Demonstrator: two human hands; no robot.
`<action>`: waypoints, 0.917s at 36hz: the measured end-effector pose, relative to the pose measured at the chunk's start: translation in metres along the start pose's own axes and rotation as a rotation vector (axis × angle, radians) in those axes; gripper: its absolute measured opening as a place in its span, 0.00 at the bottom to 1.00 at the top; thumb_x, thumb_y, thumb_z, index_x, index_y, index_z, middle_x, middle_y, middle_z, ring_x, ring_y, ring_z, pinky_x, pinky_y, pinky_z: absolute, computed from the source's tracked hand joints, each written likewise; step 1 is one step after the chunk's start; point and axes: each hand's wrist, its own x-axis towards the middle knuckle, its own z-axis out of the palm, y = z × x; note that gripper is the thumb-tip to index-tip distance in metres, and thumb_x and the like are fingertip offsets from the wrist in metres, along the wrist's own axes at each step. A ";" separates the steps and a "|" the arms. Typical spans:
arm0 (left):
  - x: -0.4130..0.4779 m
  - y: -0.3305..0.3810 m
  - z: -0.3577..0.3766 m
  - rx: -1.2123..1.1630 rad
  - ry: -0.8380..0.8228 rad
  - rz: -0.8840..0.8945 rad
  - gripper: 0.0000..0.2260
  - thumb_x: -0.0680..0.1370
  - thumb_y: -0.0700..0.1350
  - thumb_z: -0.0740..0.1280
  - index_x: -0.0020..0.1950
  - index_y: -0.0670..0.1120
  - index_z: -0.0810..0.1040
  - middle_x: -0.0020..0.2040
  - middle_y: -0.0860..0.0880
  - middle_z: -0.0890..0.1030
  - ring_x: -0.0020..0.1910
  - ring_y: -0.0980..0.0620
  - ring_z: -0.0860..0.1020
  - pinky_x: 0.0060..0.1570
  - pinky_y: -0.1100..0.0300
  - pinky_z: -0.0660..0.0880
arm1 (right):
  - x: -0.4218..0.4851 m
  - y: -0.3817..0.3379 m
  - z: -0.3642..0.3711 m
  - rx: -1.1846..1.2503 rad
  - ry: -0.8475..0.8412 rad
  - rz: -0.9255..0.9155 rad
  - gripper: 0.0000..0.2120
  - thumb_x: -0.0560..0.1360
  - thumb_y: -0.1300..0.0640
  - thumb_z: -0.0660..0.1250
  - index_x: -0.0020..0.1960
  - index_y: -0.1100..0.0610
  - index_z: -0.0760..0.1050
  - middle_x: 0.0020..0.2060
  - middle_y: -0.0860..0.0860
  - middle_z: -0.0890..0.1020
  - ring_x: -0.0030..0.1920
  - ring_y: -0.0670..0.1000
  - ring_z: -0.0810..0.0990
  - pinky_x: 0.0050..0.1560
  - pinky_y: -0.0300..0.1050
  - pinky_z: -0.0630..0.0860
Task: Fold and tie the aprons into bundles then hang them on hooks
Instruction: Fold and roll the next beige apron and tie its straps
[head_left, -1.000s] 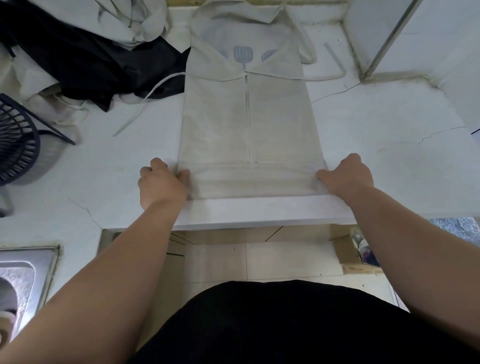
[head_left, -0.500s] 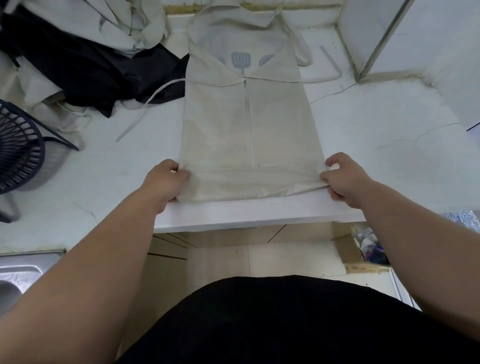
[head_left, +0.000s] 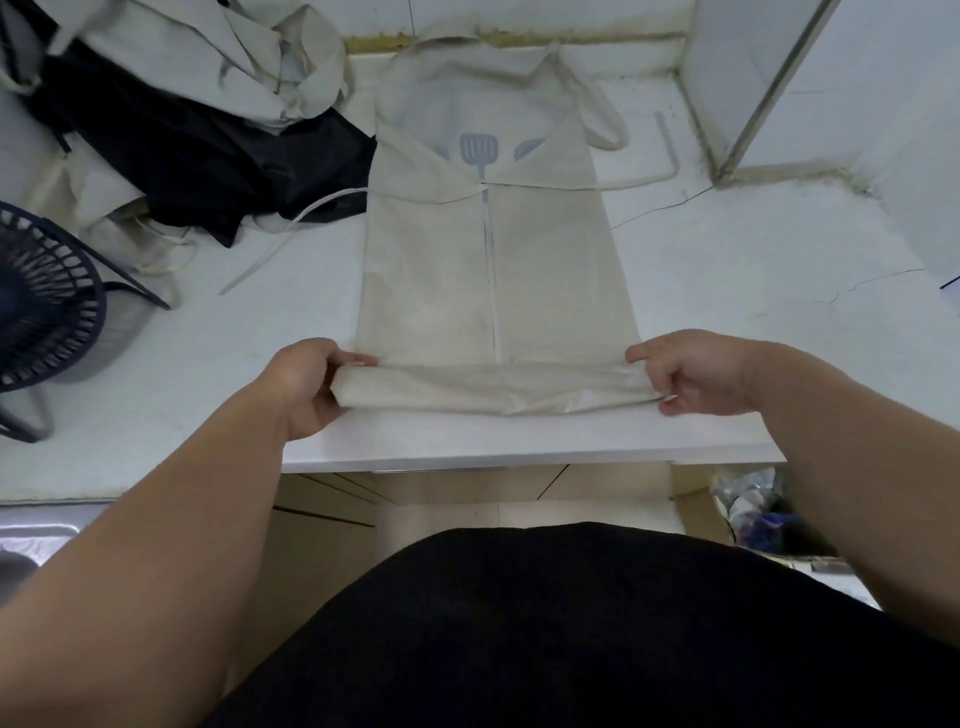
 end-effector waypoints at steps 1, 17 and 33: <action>-0.001 0.000 -0.001 -0.048 -0.007 -0.024 0.15 0.77 0.34 0.53 0.50 0.34 0.80 0.50 0.41 0.80 0.45 0.46 0.79 0.41 0.58 0.81 | 0.000 -0.001 -0.002 -0.070 -0.028 0.011 0.35 0.65 0.74 0.60 0.71 0.72 0.56 0.47 0.54 0.72 0.40 0.51 0.65 0.37 0.41 0.67; 0.009 -0.014 0.004 -0.054 0.005 0.031 0.03 0.79 0.39 0.66 0.48 0.39 0.78 0.38 0.46 0.84 0.32 0.55 0.83 0.34 0.66 0.80 | 0.009 0.001 -0.003 -0.252 -0.025 -0.164 0.02 0.75 0.67 0.67 0.46 0.62 0.75 0.35 0.54 0.72 0.34 0.48 0.71 0.38 0.38 0.74; 0.018 -0.018 0.017 0.714 0.425 0.316 0.12 0.73 0.52 0.69 0.34 0.46 0.74 0.34 0.50 0.74 0.33 0.52 0.71 0.30 0.60 0.64 | 0.034 -0.004 0.015 -0.409 0.414 -0.024 0.12 0.75 0.57 0.60 0.34 0.59 0.65 0.30 0.57 0.71 0.27 0.54 0.70 0.32 0.43 0.69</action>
